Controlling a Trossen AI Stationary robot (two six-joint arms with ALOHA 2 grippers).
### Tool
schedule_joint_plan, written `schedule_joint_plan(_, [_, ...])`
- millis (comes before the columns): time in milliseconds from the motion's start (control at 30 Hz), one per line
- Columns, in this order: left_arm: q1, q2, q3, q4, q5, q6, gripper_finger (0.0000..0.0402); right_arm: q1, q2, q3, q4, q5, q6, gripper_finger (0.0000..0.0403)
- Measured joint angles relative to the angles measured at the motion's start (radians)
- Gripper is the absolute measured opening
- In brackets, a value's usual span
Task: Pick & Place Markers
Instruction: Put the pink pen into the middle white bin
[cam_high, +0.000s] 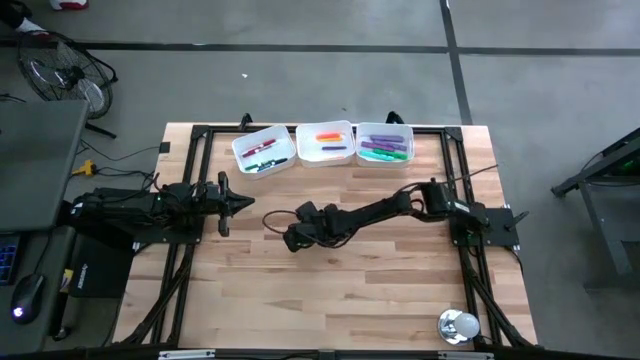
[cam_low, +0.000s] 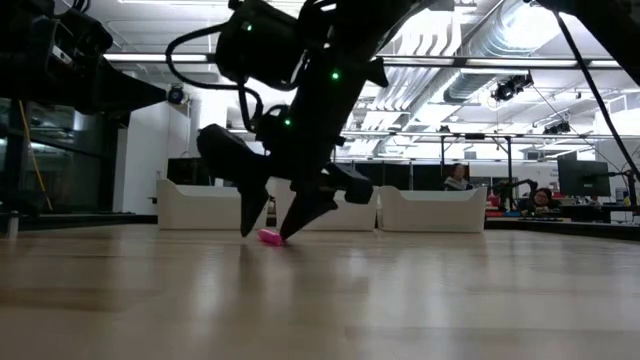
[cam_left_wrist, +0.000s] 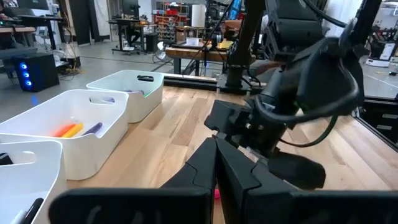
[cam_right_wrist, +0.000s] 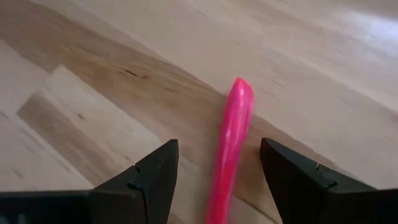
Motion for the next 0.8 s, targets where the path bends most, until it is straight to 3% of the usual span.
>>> schedule_joint_plan(367, [0.000, 0.000, 0.000, 0.000, 0.000, 0.000, 0.0007, -0.018, 0.003, 0.005, -0.072, -0.088, 0.027, 0.0215])
schedule_joint_plan(800, [0.000, 0.000, 0.000, 0.000, 0.000, 0.000, 0.0007, -0.009, 0.003, 0.003, -0.138, -0.174, -0.074, 0.0215])
